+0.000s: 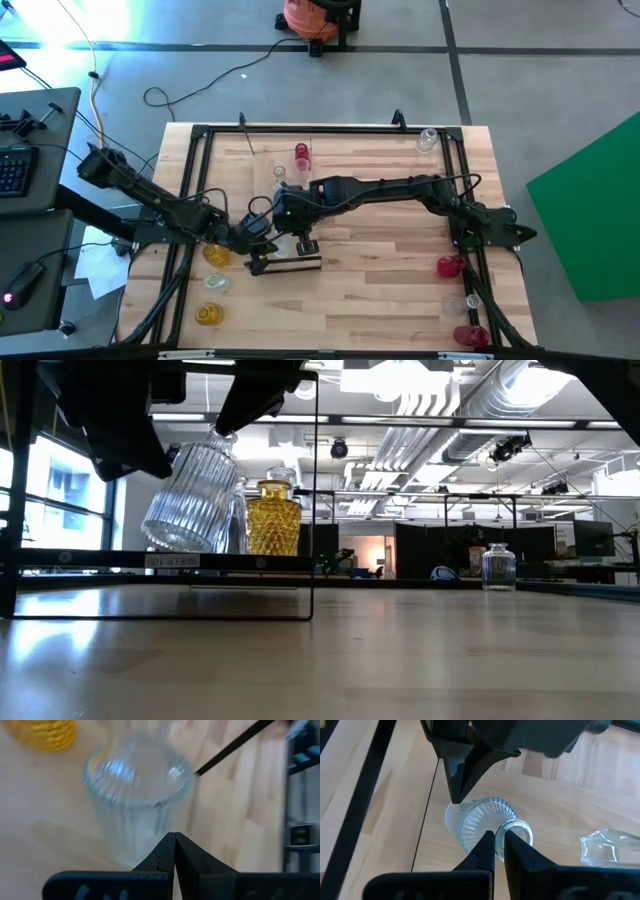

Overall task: Sort vases onto shelf
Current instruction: Put the transparent vase on the shelf aligned with the other transparent vase

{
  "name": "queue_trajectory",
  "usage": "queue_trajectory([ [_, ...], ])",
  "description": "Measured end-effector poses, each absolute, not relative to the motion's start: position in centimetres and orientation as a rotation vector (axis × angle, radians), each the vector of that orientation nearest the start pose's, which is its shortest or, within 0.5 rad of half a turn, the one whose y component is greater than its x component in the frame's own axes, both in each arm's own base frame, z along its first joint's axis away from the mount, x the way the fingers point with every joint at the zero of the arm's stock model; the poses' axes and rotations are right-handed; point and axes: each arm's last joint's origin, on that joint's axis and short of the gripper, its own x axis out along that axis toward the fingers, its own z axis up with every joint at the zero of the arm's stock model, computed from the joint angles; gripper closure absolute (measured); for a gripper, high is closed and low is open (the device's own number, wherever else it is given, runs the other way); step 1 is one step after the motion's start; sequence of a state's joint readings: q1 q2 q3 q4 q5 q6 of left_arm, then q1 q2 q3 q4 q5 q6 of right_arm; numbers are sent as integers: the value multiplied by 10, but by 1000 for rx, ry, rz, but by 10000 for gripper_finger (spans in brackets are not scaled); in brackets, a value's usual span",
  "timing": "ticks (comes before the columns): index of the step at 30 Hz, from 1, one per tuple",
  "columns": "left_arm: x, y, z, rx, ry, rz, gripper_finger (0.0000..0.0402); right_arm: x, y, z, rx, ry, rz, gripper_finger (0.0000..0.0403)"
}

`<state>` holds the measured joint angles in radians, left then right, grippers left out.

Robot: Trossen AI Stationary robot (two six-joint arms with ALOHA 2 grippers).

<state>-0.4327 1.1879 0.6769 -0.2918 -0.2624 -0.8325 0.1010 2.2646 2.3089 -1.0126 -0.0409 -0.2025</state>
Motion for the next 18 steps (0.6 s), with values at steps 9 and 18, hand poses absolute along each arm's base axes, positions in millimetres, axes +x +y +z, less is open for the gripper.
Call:
queue_trajectory([
  [9,192,-81,239,-531,680,140,401,483,50,298,-215,953,229,402],
  [18,184,-57,235,-428,784,207,401,485,36,298,-262,950,167,402],
])
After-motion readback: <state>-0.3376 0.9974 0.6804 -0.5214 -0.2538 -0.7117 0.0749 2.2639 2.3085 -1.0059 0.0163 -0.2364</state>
